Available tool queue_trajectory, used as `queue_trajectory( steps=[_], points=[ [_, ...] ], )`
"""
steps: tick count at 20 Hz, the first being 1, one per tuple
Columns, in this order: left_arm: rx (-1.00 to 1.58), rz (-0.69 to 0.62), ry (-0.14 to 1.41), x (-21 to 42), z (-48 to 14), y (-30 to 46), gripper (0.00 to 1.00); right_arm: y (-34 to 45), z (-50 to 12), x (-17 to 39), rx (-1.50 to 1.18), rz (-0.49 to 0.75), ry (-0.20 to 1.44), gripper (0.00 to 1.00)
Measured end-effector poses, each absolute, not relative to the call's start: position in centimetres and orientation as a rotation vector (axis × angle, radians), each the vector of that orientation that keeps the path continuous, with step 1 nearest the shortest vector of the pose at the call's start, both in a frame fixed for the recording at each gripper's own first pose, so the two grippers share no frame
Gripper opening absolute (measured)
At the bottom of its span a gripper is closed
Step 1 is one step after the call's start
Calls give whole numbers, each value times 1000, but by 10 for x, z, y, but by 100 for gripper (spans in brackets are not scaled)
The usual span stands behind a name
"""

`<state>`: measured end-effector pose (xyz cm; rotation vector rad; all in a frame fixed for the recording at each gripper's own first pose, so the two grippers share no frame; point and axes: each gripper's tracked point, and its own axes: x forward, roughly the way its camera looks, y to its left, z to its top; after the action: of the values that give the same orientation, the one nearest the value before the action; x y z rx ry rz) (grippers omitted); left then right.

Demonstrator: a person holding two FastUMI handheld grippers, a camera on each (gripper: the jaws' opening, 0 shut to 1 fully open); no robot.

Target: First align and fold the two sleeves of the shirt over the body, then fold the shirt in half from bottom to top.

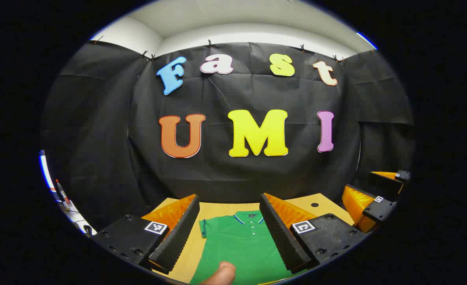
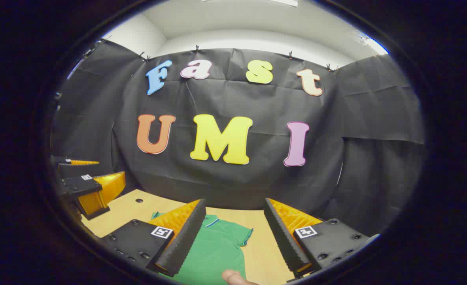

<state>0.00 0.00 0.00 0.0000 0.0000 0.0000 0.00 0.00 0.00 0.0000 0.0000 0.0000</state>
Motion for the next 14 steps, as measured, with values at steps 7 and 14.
queue_trajectory(
  steps=[7, 14],
  points=[
    [-18, -16, -6, 20, -1, -17, 99, -13, 1, 25, 1, 0, 12, 96],
    [-6, -15, 8, 18, -14, -13, 99, -9, -7, 25, 9, 2, 42, 95]
  ],
)
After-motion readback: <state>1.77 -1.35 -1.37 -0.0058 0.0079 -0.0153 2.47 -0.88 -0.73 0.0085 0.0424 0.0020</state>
